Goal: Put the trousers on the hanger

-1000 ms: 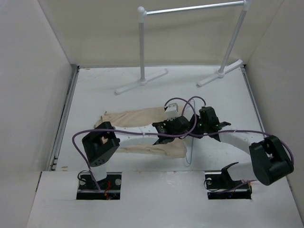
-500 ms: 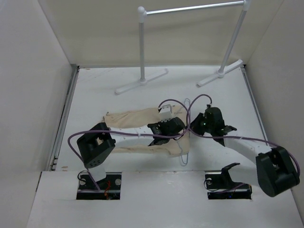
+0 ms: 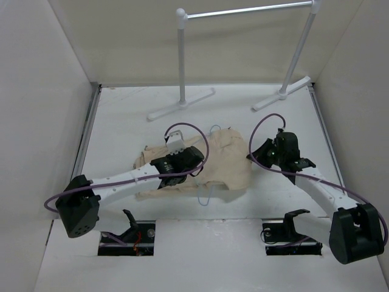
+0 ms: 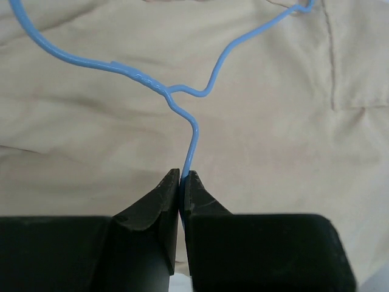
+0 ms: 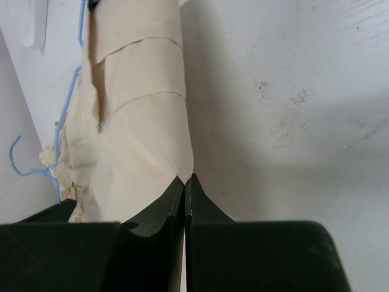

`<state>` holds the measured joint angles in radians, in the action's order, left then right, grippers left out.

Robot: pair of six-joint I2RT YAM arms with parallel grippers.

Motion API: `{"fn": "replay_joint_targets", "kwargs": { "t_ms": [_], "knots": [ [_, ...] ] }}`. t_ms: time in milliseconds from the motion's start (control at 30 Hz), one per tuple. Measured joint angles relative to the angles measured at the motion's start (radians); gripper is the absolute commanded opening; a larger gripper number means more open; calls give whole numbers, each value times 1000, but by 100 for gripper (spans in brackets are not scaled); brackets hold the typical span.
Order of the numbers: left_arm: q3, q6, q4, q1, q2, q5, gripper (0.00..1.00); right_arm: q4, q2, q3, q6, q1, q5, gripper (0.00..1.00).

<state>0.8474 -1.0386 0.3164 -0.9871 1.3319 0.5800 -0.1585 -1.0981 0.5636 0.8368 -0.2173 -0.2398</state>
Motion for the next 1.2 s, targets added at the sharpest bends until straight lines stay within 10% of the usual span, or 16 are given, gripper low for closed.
{"fn": "replay_joint_targets", "kwargs": {
  "t_ms": [567,1200],
  "knots": [
    [-24,53,144,23,6,66,0,-23,67,-47,0,36,0,7],
    [218,-69,343,-214,212,386,0,-109,41,-50,-7,-91,169,2]
  ]
}}
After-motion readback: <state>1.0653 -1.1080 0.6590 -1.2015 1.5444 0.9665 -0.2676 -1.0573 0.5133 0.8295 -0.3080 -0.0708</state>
